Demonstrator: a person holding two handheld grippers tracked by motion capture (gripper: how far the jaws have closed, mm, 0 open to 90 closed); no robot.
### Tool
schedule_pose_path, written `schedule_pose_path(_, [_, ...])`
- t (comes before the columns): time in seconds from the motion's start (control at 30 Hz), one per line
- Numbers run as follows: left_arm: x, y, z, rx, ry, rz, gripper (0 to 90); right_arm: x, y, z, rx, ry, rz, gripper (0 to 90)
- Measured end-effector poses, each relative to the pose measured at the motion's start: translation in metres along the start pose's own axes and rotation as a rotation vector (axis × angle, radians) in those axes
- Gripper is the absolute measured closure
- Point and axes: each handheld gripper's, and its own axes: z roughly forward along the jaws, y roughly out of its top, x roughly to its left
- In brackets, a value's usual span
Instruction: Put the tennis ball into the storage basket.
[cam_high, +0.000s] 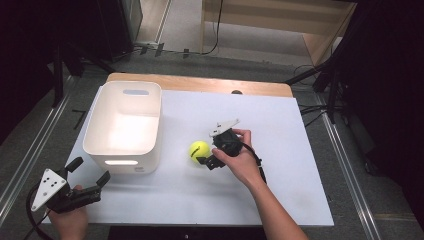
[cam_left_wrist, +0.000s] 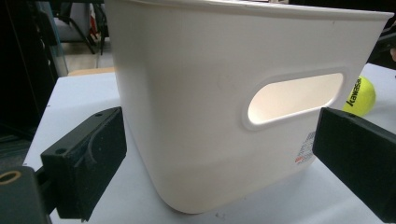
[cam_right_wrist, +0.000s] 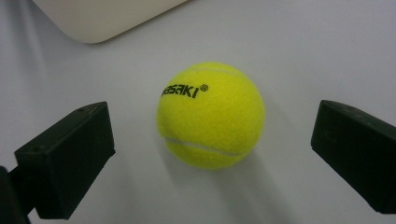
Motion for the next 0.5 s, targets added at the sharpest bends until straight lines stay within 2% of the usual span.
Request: schedule_pose_path(0.5, [0.0,0.0,0.0,0.001,-0.001,0.001,2.8,0.001,0.003,0.02,0.061,0.002,0.003,0.0])
